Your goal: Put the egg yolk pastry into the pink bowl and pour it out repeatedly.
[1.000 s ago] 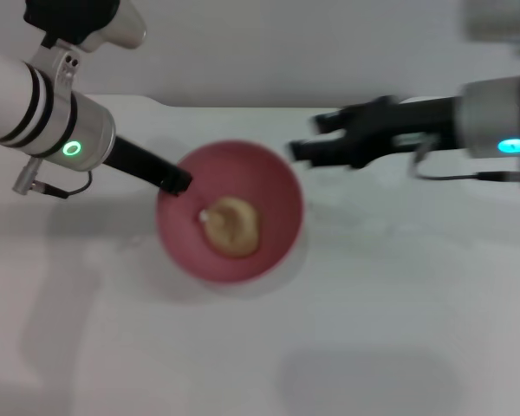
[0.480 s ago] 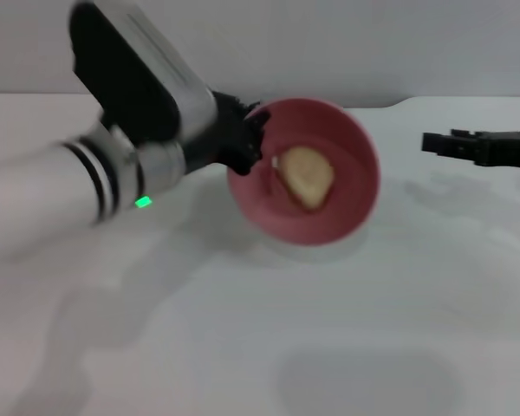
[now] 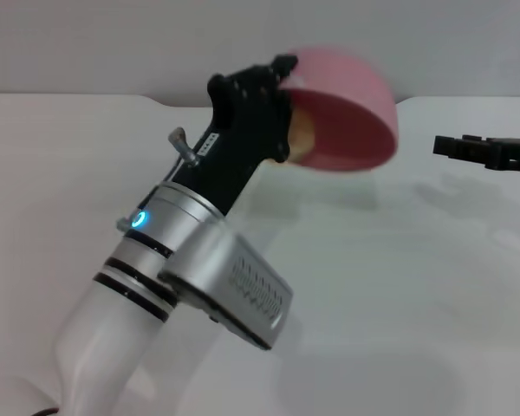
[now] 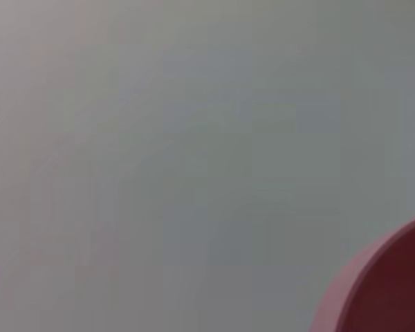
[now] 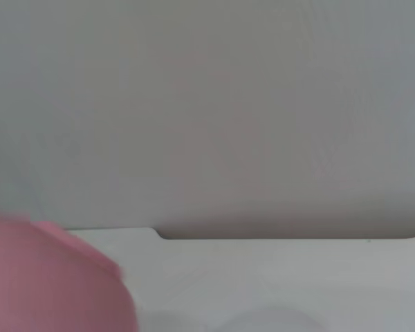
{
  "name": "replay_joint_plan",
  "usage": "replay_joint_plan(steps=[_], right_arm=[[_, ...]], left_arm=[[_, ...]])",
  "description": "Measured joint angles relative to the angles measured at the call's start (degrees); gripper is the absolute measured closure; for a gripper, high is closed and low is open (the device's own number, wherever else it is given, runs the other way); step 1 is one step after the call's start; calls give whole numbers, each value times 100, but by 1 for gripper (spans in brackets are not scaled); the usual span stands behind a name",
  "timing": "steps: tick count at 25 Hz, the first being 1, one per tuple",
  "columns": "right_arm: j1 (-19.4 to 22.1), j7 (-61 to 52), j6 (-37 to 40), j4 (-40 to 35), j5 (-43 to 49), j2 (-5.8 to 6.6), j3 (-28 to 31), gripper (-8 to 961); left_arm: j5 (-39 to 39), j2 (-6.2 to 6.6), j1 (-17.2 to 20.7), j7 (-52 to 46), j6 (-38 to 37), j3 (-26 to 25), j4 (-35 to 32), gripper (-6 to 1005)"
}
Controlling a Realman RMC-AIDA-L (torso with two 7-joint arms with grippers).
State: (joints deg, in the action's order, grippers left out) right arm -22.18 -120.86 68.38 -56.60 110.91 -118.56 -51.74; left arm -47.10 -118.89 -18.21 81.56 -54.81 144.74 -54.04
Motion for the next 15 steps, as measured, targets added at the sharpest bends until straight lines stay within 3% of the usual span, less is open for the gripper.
replay_joint_plan(steps=[3, 7, 13, 15], right_arm=[[7, 1, 3, -6, 0, 0, -4, 345], [15, 1, 24, -3, 0, 1, -43, 345], [21, 26, 90, 8, 18, -6, -67, 344], [21, 115, 126, 12, 19, -8, -110, 344]], left_arm=[[-21, -15, -147, 294, -559, 82, 213, 1000], [-20, -18, -153, 375, -766, 146, 250, 1000], [-126, -21, -232, 355, -490, 244, 336, 1000], [-653, -22, -250, 63, -293, 147, 129, 999]])
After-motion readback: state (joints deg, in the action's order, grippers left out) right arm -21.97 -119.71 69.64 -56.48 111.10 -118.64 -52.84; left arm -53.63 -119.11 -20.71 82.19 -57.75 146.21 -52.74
